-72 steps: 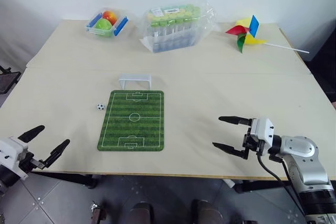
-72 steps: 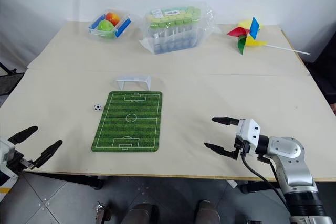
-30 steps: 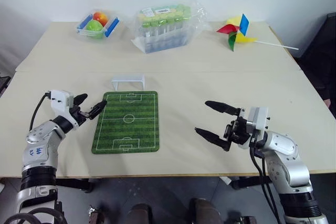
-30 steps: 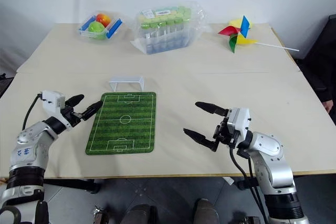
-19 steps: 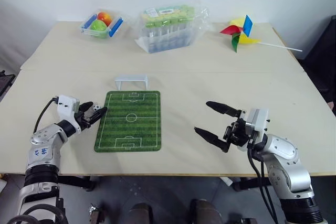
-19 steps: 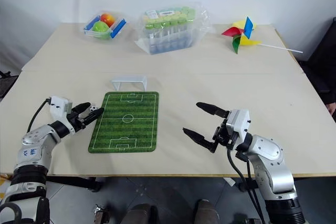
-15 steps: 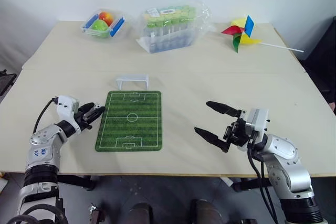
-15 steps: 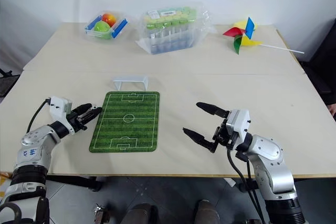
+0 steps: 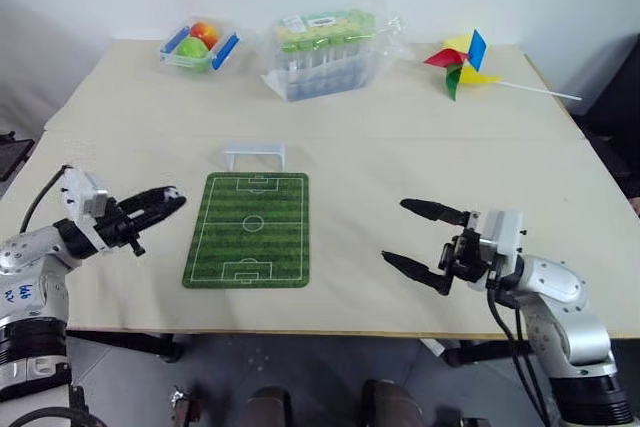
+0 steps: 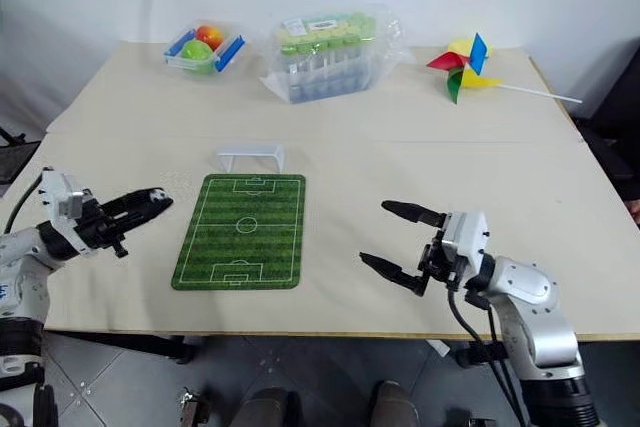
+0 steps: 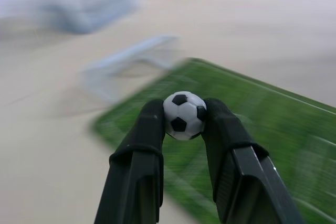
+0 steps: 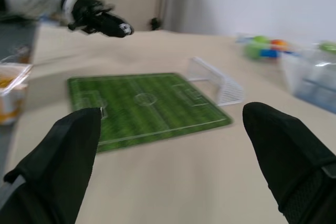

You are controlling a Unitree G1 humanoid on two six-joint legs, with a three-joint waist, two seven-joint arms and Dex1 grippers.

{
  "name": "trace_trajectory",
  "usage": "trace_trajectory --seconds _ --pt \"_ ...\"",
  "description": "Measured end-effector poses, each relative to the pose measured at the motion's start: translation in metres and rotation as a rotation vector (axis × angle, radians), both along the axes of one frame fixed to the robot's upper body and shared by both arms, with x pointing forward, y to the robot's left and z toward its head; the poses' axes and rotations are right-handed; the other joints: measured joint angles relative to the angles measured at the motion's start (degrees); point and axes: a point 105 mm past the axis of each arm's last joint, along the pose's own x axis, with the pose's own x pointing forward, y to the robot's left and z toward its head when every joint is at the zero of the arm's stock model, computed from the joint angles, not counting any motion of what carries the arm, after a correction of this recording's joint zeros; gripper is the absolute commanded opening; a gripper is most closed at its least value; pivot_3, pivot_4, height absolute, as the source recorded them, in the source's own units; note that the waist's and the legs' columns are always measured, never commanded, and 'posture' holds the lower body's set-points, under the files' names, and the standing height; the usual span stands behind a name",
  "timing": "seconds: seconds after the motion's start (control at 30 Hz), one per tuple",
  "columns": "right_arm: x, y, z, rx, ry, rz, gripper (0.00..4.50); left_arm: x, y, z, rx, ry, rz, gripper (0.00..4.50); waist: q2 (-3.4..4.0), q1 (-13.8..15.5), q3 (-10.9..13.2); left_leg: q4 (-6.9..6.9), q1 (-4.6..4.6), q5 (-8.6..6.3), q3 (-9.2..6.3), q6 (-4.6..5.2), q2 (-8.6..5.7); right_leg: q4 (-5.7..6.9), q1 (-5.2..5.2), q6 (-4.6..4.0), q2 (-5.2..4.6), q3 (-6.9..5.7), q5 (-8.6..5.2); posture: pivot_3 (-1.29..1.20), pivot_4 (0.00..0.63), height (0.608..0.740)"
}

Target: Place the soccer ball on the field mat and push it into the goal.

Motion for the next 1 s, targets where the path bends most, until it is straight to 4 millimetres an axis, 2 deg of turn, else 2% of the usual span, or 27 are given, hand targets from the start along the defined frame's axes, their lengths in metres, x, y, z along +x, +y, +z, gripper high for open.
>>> trace_trajectory --seconds 0.03,0.1,0.27,0.4,0.6,0.77,1.0 --pt "-0.008 -0.005 -0.007 -0.046 0.036 0.044 4.50 -0.008 -0.016 -0.005 0.046 0.019 -0.108 0.84 0.00 0.34 0.00 0.01 0.01 -0.02 0.00 0.02 0.00 -0.01 0.01 0.00 0.00 0.00 0.00 0.00 0.150 0.740" --pt "-0.017 -0.009 -0.014 -0.070 0.086 0.089 4.50 -0.015 -0.033 -0.014 0.073 0.058 -0.210 0.84 0.00 0.36 0.00 0.01 0.01 -0.02 0.01 0.03 0.01 -0.01 0.01 0.00 0.00 0.00 0.00 0.00 0.150 0.740" --pt "-0.037 -0.014 -0.030 -0.129 0.159 0.173 4.50 -0.021 -0.055 -0.045 0.169 0.118 -0.336 0.84 0.00 0.09 0.00 0.03 0.05 -0.02 0.10 0.03 0.01 -0.02 0.02 0.00 0.00 0.03 0.00 0.00 0.150 0.740" --pt "-0.039 -0.010 -0.028 -0.125 0.140 0.179 4.50 -0.018 -0.056 -0.067 0.223 0.145 -0.341 0.84 0.00 0.13 0.00 0.07 0.05 -0.02 0.10 0.03 0.02 0.00 0.02 0.00 0.00 0.03 0.00 0.00 0.150 0.740" --pt "-0.034 -0.008 -0.025 -0.099 0.110 0.146 4.50 -0.003 -0.056 -0.072 0.238 0.105 -0.310 0.84 0.00 0.56 0.01 0.13 0.01 -0.03 0.09 0.04 0.01 -0.01 0.04 0.03 0.00 0.03 0.02 0.00 0.150 0.740" --pt "-0.035 -0.007 -0.025 -0.102 0.099 0.136 4.50 -0.001 -0.057 -0.072 0.229 0.097 -0.314 0.84 0.00 0.43 0.01 0.12 0.03 -0.03 0.09 0.04 0.01 -0.01 0.04 0.03 0.00 0.03 0.02 0.00 0.150 0.740" --pt "-0.035 -0.006 -0.025 -0.095 0.083 0.133 4.50 -0.003 -0.057 -0.072 0.222 0.102 -0.331 3.09 0.00 0.40 0.01 0.14 0.03 -0.03 0.09 0.04 0.01 0.00 0.04 0.04 0.00 0.03 0.02 0.00 0.150 0.740"
